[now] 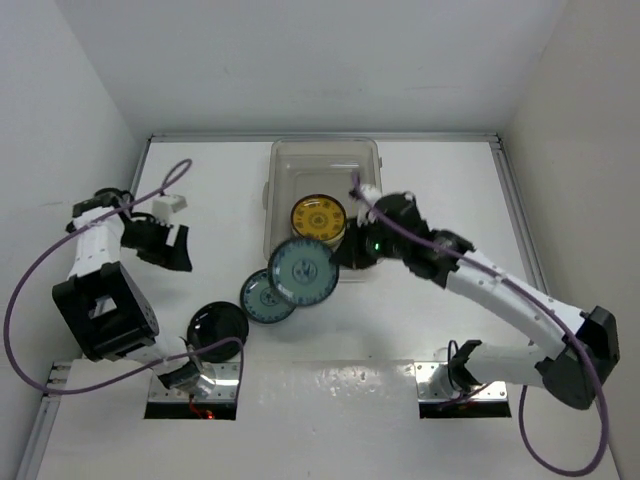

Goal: Place the plates into the plastic bin on the countertop

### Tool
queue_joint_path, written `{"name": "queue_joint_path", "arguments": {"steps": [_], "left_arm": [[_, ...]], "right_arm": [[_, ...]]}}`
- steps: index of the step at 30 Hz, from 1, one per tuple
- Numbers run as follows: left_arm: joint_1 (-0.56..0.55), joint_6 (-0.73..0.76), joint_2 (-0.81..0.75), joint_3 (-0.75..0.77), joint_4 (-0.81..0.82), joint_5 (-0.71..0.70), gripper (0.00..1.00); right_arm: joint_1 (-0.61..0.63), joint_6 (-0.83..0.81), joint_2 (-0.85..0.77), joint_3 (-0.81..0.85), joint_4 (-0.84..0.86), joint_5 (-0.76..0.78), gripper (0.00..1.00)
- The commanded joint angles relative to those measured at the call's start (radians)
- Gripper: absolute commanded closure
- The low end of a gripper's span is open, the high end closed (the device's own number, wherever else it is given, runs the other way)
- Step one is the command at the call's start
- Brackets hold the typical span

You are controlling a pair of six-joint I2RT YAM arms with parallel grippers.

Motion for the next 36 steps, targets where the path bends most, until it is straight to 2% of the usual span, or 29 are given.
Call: {"name": "queue_joint_path", "arguments": {"steps": [1,2,4,9,12,13,14,16,17,18,20,23,24,26,27,29,31,32,33,34,36], "left_arm": [[-0.093,0.096,-0.018,-0.062,-0.039,-0.026,0.18],[-0.11,0.096,-0.018,-0.076,-0.014,-0.036,0.18],[-0.153,0.096,-0.018,-0.115,-0.001,-0.046,0.17],[-0.26,0.082,0.008,-0.191,0.068,-0.129,0.16],[-0.305,0.082,0.04,-0.227,0.107,-0.148,0.15],[-0.317,0.082,0.04,-0.238,0.122,-0.16,0.15],[-0.317,0.082,0.063,-0.25,0.148,-0.16,0.15],[-0.331,0.082,0.086,-0.281,0.17,-0.189,0.15],[-0.345,0.082,0.101,-0.281,0.182,-0.201,0.15],[-0.359,0.082,0.133,-0.29,0.182,-0.213,0.15],[-0.368,0.103,0.164,-0.29,0.182,-0.214,0.15],[-0.411,0.172,0.175,-0.339,0.156,-0.204,0.17],[-0.422,0.172,0.175,-0.356,0.192,-0.204,0.17],[-0.461,0.136,0.205,-0.382,0.245,-0.247,0.25],[-0.474,0.101,0.225,-0.382,0.272,-0.247,0.38],[-0.483,0.068,0.288,-0.382,0.283,-0.257,0.54],[-0.492,0.044,0.313,-0.369,0.283,-0.247,0.65],[-0.492,0.034,0.313,-0.369,0.294,-0.247,0.77],[-0.492,0.034,0.313,-0.369,0.294,-0.247,0.84],[-0.492,0.025,0.299,-0.369,0.294,-0.247,1.0],[-0.492,0.025,0.272,-0.36,0.303,-0.26,1.0]], "right_arm": [[-0.152,-0.033,0.145,0.173,-0.006,0.034,1.0],[-0.238,-0.025,0.218,0.199,0.006,0.04,1.0],[-0.305,0.001,0.328,0.299,0.019,0.047,1.0],[-0.347,-0.011,0.669,0.529,-0.055,0.025,1.0],[-0.357,-0.013,0.751,0.611,-0.113,0.013,1.0],[-0.376,-0.013,0.763,0.617,-0.113,0.013,0.96],[-0.364,-0.016,0.771,0.617,-0.113,-0.005,0.77],[-0.37,-0.023,0.806,0.626,-0.135,-0.022,0.54],[-0.368,-0.04,0.814,0.643,-0.154,-0.022,0.35],[-0.365,-0.045,0.811,0.647,-0.165,-0.013,0.29],[-0.36,-0.072,0.788,0.646,-0.176,-0.006,0.21],[-0.363,-0.092,0.73,0.626,-0.178,0.013,0.2],[-0.363,-0.094,0.716,0.617,-0.176,0.022,0.2],[-0.367,-0.095,0.661,0.58,-0.164,0.045,0.2],[-0.367,-0.091,0.652,0.568,-0.152,0.048,0.2],[-0.374,-0.083,0.587,0.513,-0.135,0.063,0.18],[-0.383,-0.069,0.537,0.493,-0.118,0.07,0.18],[-0.388,-0.059,0.486,0.464,-0.11,0.082,0.18],[-0.39,-0.048,0.466,0.431,-0.087,0.085,0.18],[-0.399,-0.042,0.443,0.398,-0.08,0.099,0.18],[-0.406,-0.023,0.379,0.343,-0.044,0.102,0.18]]}}
